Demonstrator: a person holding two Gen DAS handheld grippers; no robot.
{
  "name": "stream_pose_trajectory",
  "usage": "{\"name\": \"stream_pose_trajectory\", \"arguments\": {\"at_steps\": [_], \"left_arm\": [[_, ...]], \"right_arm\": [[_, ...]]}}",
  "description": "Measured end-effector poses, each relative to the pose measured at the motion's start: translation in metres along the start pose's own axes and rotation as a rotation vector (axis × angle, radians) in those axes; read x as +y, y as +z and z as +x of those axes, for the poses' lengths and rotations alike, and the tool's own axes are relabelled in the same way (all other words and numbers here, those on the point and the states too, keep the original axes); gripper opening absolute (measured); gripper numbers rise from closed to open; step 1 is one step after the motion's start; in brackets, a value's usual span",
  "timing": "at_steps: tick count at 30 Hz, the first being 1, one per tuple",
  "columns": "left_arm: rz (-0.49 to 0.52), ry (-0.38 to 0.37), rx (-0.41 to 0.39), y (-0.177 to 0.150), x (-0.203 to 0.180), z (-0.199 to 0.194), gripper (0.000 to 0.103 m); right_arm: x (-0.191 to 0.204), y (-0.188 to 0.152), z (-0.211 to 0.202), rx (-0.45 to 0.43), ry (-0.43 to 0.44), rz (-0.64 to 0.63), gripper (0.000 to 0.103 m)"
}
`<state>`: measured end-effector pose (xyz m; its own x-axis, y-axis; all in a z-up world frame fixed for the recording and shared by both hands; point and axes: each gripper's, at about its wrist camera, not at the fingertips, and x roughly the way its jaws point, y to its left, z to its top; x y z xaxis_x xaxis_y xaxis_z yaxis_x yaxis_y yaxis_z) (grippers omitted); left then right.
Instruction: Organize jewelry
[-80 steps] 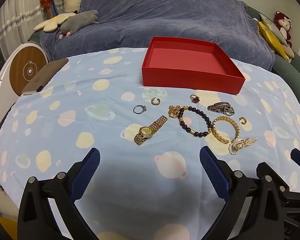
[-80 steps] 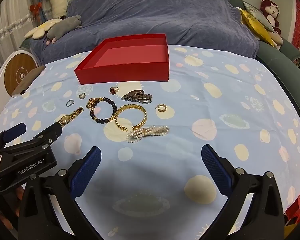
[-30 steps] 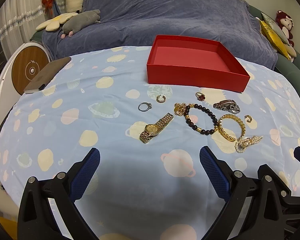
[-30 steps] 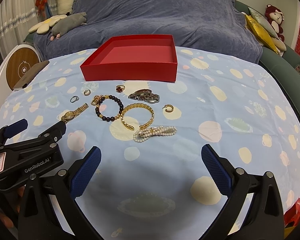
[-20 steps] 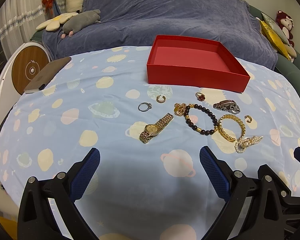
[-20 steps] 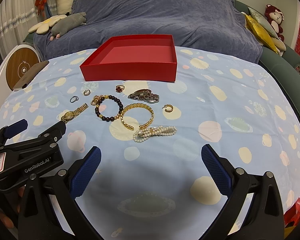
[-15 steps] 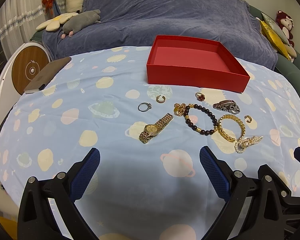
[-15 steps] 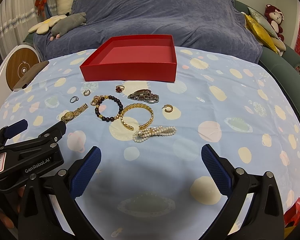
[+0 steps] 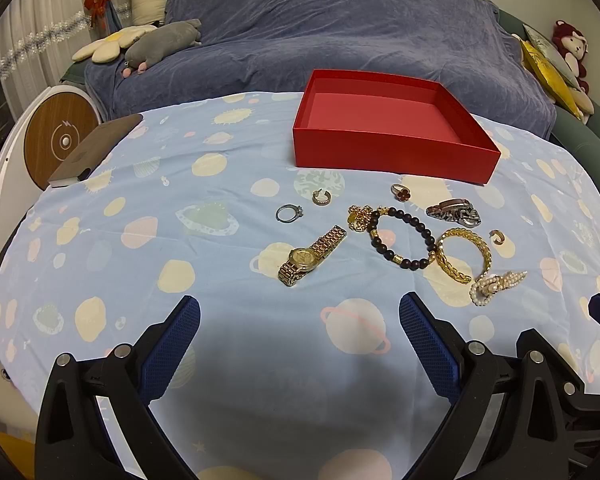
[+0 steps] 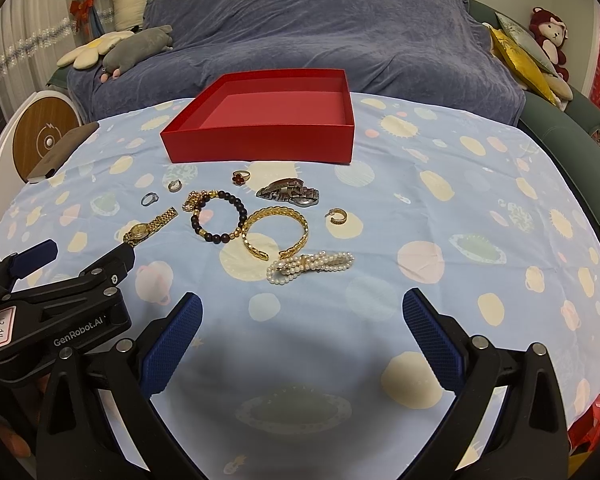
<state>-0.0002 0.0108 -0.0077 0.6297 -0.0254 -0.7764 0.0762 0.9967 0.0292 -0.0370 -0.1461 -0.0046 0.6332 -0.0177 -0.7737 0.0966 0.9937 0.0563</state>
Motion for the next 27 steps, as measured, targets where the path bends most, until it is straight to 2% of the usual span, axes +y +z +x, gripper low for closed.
{"name": "stream_pose_trajectory", "arguments": {"at_steps": [15,22,25,27], "left_arm": [[0.001,0.0,0.004,0.0,0.0,0.001,0.097],[-0.017,-0.002,0.018,-0.001,0.004,0.007,0.097],[-0.041,0.004,0.035,0.0,0.012,0.013,0.097],[-0.054,0.001,0.042,0.001,0.019,0.018,0.097]], "right_arm": [[0.0,-0.001,0.002,0.006,0.002,0.003,0.098],[-0.009,-0.003,0.016,0.048,0.02,0.037,0.098],[-0.013,-0.004,0.024,0.073,0.034,0.059,0.096],[-0.015,-0.004,0.031,0.09,0.043,0.073,0.087]]}}
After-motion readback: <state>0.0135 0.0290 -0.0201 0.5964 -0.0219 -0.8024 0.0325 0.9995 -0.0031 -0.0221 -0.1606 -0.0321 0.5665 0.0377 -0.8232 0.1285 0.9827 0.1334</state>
